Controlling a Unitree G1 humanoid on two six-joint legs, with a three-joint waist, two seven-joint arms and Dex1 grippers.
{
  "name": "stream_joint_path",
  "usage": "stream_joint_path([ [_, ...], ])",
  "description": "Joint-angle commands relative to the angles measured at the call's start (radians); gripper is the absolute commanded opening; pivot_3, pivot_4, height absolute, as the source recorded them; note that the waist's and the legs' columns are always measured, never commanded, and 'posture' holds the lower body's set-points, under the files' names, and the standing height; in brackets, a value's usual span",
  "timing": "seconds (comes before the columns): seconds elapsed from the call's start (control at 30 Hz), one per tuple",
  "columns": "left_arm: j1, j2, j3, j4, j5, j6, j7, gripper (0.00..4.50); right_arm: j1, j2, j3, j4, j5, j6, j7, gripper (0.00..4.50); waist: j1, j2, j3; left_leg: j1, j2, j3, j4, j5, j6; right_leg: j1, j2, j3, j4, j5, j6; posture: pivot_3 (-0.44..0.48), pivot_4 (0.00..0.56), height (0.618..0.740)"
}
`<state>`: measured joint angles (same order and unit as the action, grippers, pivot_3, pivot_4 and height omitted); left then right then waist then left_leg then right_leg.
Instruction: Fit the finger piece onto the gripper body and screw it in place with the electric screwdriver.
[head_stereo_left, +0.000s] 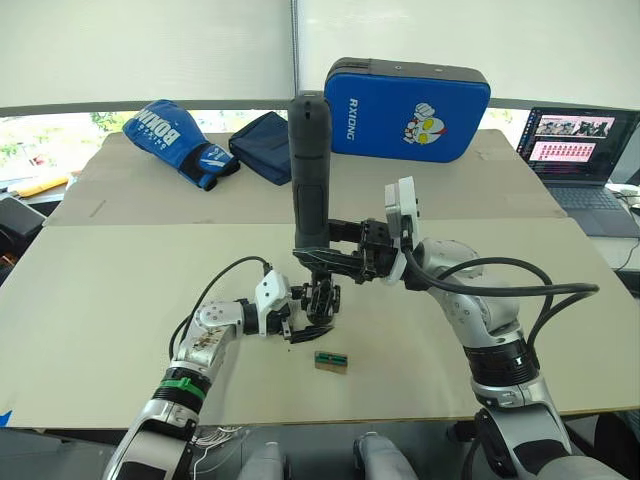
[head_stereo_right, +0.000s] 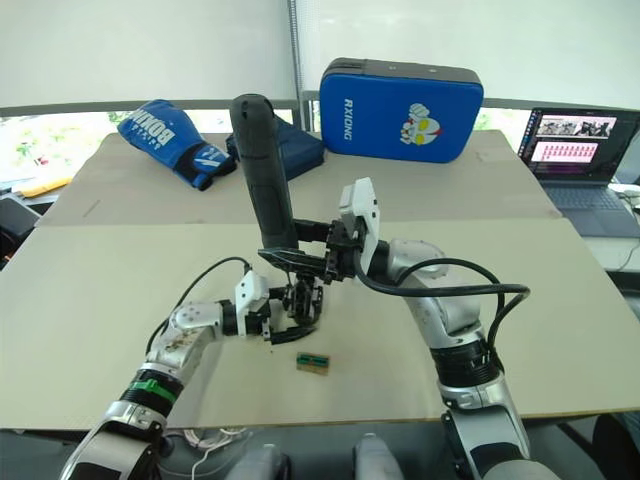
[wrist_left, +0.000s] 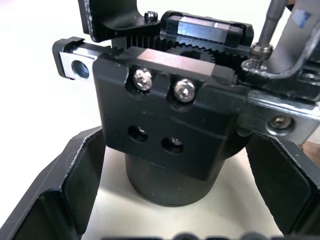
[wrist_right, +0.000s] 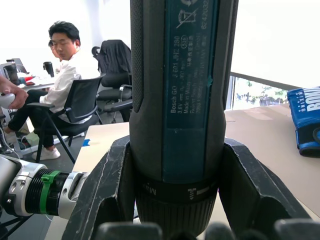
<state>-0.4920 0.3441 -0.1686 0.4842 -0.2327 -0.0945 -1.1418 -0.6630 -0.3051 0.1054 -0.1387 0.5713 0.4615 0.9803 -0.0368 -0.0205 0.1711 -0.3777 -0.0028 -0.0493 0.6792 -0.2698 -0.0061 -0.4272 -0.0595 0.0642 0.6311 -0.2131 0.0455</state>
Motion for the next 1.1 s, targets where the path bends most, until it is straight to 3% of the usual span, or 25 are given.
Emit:
stream_joint_path([
  [0.03,-0.001,-0.006,0.001,0.03,0.017,-0.028,-0.006,4.5,-0.007,-0.002,-0.018,-0.051,0.014,-0.026,0.0,1.9,0.0,0.0,0.0,0.0,0.0,0.0,0.0,0.0,0.0,0.0,0.0,0.0,0.0,0.0,0.0,0.0,0.15,0.74],
  [0.1,0.0,-0.006,0.0,0.035,0.018,-0.037,-0.01,4.5,-0.007,-0.002,-0.017,-0.051,0.014,-0.025,0.0,1.9,0.0,0.0,0.0,0.0,0.0,0.0,0.0,0.0,0.0,0.0,0.0,0.0,0.0,0.0,0.0,0.0,0.15,0.74],
  [0.13,0.001,-0.007,-0.001,0.037,0.018,-0.04,-0.013,4.23,-0.007,-0.002,-0.017,-0.051,0.013,-0.025,0.0,1.9,0.0,0.0,0.0,0.0,0.0,0.0,0.0,0.0,0.0,0.0,0.0,0.0,0.0,0.0,0.0,0.0,0.15,0.74],
  [0.3,0.012,-0.006,-0.005,0.034,0.02,-0.047,-0.022,2.31,-0.006,-0.003,-0.016,-0.054,0.014,-0.021,-0.001,1.9,0.0,0.0,0.0,0.001,0.0,0.0,0.0,0.0,0.0,0.0,0.0,0.0,0.0,0.0,0.0,0.0,0.15,0.74],
  [1.1,0.021,-0.015,-0.008,0.05,0.048,-0.061,-0.008,2.31,0.085,-0.001,0.048,-0.009,-0.069,-0.083,-0.02,1.9,-0.001,0.0,-0.004,0.005,0.0,0.0,0.0,0.0,0.0,0.005,0.0,0.0,0.0,0.0,0.0,0.0,0.15,0.74],
])
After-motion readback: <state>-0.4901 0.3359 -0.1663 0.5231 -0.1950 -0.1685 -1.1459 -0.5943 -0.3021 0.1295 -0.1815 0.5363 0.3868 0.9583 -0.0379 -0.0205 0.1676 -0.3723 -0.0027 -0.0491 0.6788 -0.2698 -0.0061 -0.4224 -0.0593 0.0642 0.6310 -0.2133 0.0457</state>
